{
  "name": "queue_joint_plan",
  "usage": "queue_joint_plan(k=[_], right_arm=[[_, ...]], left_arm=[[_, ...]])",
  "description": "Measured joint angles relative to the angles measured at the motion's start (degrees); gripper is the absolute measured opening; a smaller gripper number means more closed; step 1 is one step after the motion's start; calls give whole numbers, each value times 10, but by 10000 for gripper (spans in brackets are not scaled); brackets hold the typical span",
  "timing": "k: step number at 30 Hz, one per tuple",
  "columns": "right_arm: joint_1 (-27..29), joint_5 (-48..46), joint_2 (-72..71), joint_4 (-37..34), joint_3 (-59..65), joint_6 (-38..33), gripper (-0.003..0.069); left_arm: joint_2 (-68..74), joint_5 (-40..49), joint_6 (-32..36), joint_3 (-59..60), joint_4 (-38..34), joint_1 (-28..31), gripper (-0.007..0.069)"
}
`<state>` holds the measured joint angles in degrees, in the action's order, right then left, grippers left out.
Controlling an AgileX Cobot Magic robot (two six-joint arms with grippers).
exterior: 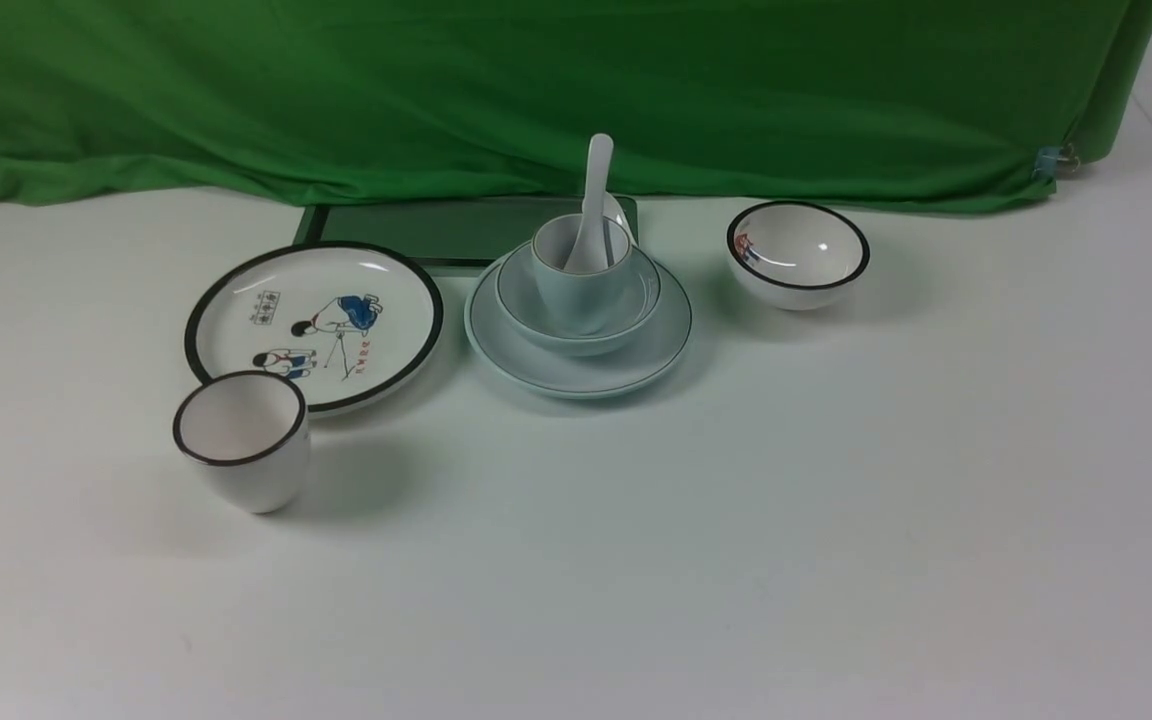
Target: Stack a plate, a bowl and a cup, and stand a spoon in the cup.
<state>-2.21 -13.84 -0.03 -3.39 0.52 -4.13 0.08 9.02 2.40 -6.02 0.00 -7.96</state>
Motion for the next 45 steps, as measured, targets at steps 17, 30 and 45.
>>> queue_joint_plan(k=[17, 30, 45], right_arm=[[0, 0, 0, -1, 0, 0, 94], [0, 0, 0, -1, 0, 0, 113], [0, 0, 0, -1, 0, 1, 142]], left_arm=[[0, 50, -6, 64, -28, 57, -29], [0, 48, -6, 64, -28, 57, -29], [0, 48, -5, 64, -28, 57, -29]])
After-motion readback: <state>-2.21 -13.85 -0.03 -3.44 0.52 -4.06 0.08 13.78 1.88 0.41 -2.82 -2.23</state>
